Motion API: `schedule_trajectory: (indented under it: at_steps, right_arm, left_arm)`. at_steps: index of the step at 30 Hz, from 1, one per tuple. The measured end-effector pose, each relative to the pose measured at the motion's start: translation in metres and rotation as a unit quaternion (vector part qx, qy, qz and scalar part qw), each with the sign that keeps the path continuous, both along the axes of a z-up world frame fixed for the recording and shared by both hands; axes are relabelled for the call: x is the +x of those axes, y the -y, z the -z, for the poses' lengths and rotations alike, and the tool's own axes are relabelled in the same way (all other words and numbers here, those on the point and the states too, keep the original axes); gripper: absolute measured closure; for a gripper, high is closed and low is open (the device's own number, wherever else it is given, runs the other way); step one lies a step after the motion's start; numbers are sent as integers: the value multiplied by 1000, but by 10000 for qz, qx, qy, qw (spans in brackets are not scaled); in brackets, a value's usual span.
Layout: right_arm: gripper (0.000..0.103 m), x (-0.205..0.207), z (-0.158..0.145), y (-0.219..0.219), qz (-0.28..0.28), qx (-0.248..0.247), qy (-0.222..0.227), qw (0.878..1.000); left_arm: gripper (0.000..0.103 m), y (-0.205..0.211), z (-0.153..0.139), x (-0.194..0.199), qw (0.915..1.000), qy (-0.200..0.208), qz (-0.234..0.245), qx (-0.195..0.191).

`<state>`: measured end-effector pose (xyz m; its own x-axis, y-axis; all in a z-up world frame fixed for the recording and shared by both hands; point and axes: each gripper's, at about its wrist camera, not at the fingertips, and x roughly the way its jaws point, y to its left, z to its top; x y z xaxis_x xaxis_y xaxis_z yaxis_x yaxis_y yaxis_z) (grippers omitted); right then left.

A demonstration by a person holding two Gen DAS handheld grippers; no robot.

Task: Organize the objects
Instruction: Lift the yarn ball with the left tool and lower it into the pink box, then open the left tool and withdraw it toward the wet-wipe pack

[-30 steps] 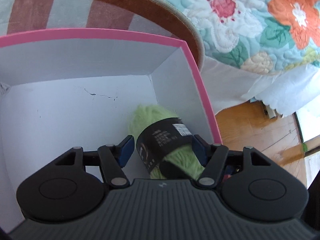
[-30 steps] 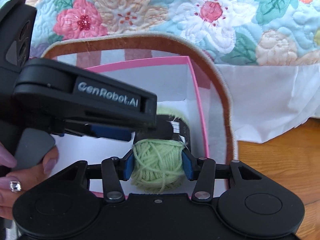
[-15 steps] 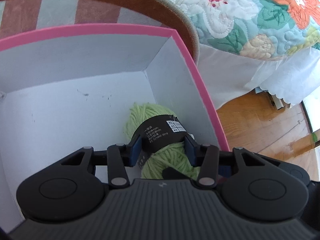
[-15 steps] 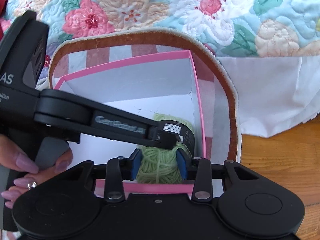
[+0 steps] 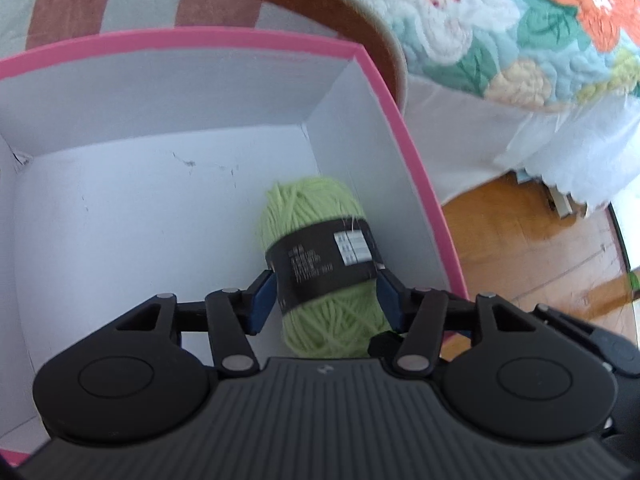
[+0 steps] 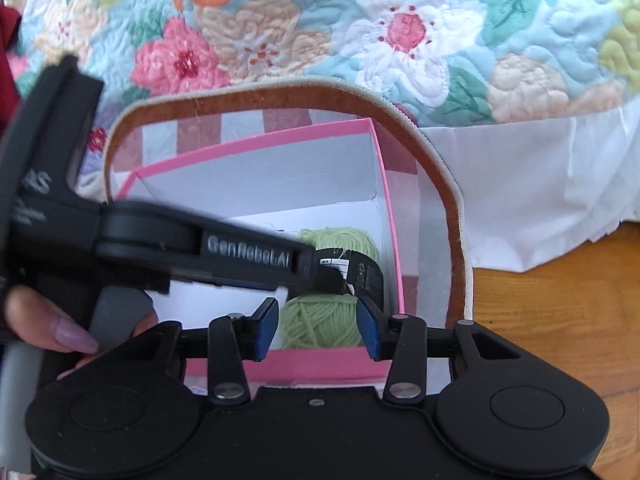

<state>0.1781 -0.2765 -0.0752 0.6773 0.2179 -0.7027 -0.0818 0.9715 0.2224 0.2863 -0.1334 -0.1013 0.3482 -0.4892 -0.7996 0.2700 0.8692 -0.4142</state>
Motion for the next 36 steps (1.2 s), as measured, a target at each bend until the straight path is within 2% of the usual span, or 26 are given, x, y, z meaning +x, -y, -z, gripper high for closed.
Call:
schedule_trajectory:
  at_steps: [5,8,11,14,22,26,30,33,36]
  right_arm:
    - [55,-11,-6,-3,-101,-37,22,9999]
    - [55,-12,-5,-4,-87,-117,72,9999]
    - [55,-12,-4,-1,10,-83,66,9999]
    - [55,-15,-8,3,43,56,47,10000]
    - [52,-40,-26,17,181,1020,-274,9942]
    - [47,-58,-50,15,73,1143,-331,9929]
    - [40,-79,-78,10,-311,1149,-443,9919]
    - [37,-98,-94,4,-543,1050,-607,9911]
    - [27,-116,-104,1,-641,1051,-784,9893]
  left_arm:
    - [62,4,7,-4,9999,-7,-79,-129]
    - [63,1,9,1,9992,-128,-252,-274]
    - [63,1,-1,-1,9995,80,-219,-193]
    - [59,-4,-19,-10,9995,297,-98,11]
    - [53,-37,-80,-53,9988,400,191,216]
    - [51,-52,-115,-82,9960,589,440,515]
    - [45,-68,-145,-110,9930,727,662,657]
    - [41,-83,-157,-130,9919,744,731,732]
    - [36,-99,-159,-149,9915,682,765,802]
